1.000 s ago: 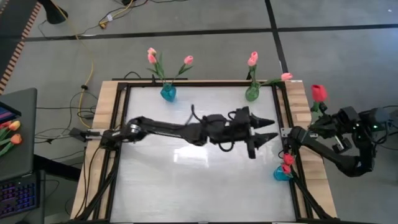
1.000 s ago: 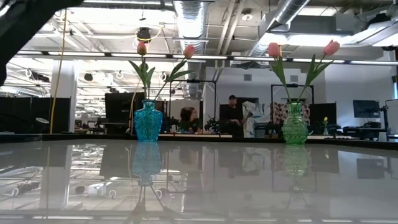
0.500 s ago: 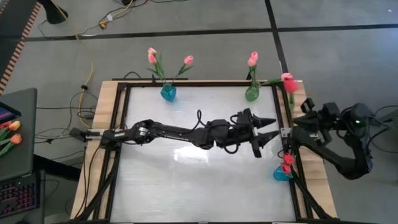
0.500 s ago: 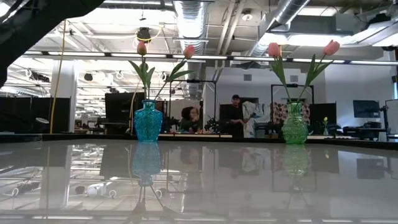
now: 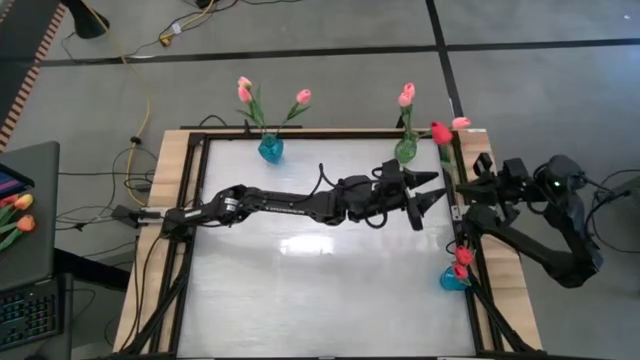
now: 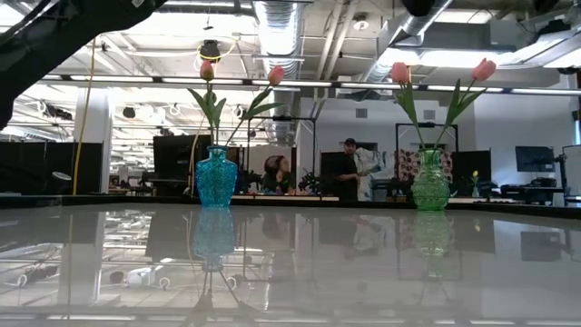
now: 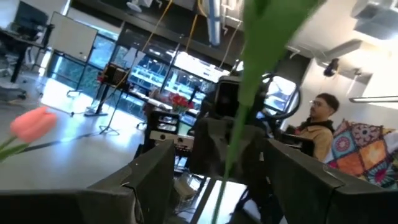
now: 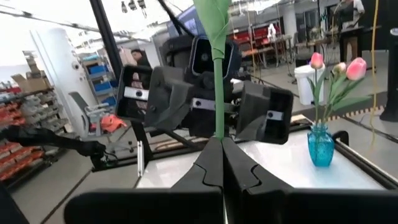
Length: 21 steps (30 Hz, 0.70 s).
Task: Sort flowers into vase by color
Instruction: Put the red tulip into the bottom blue vase
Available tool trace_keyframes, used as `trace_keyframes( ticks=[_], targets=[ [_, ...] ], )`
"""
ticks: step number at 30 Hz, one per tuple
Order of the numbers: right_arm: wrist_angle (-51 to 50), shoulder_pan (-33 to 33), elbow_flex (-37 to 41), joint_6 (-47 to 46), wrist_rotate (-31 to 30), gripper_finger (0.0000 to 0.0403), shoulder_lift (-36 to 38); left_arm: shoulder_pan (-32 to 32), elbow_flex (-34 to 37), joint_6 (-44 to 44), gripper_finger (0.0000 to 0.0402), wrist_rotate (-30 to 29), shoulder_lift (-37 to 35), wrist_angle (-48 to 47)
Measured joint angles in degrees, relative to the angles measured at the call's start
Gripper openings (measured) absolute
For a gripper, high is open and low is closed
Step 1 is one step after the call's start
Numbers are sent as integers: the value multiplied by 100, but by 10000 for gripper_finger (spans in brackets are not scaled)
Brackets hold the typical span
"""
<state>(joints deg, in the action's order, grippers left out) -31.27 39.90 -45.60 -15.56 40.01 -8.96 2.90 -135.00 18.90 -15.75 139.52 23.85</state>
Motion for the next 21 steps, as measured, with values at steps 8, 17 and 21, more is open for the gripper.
trace_keyframes(
  ticks=[8,17,21],
  targets=[
    [68,-4,0,280,70,16,-431,-110,0,26,233,-126,0,-44],
    [59,-4,-2,450,85,16,-462,-229,0,25,233,-107,0,-63],
    [50,-4,-2,456,60,16,-492,-287,0,44,233,-51,0,-51]
  ],
)
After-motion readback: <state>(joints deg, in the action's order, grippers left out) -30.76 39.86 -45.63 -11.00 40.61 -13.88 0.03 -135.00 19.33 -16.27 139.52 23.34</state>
